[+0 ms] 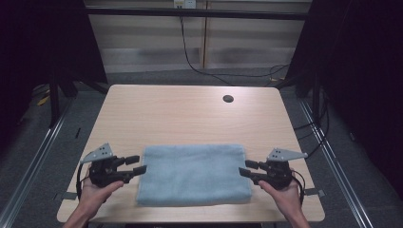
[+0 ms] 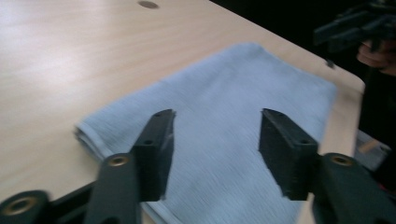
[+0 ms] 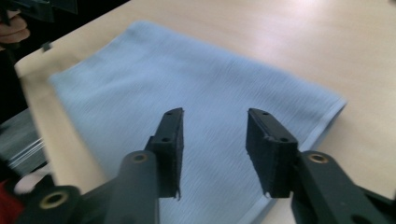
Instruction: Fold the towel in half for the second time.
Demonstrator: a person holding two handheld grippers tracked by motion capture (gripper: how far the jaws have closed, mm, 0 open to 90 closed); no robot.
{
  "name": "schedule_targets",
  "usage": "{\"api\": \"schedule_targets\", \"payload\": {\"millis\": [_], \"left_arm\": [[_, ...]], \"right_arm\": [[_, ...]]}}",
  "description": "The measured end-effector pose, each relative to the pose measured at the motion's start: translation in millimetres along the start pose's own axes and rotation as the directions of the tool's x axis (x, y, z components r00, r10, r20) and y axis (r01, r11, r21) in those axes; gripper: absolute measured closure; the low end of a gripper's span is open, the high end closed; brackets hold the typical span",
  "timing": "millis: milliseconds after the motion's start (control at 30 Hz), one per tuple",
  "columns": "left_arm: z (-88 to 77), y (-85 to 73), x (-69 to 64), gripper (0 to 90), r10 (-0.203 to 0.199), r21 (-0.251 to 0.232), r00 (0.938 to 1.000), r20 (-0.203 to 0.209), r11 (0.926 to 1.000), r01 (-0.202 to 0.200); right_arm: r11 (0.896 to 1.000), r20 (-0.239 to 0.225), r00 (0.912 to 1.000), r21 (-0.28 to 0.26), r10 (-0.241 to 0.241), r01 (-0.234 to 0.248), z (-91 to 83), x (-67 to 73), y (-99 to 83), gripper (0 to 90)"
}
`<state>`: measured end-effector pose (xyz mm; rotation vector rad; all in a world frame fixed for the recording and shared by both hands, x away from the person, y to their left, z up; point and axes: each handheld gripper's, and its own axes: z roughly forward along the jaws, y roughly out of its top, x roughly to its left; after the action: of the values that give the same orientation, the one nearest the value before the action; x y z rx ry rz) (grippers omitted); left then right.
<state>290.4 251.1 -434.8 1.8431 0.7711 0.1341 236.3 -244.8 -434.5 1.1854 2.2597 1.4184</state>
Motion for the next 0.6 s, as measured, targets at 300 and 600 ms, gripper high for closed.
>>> {"api": "schedule_targets", "payload": {"millis": [300,600], "left_arm": [[8.0,10.1,56.8,39.3,-0.095,-0.001,0.9795,-0.178,0.9954,0.096],[4.3,-6.5,53.5,26.0,-0.109,-0.020,0.9775,-0.181,0.9941,0.107]], "right_arm": [[0.994,0.050,0.9961,-0.084,0.072,-0.068,13.4,-41.9,25.9,44.5],[0.986,0.157,0.9742,-0.071,0.162,-0.152,13.8,-70.1,2.2,29.9]]}}
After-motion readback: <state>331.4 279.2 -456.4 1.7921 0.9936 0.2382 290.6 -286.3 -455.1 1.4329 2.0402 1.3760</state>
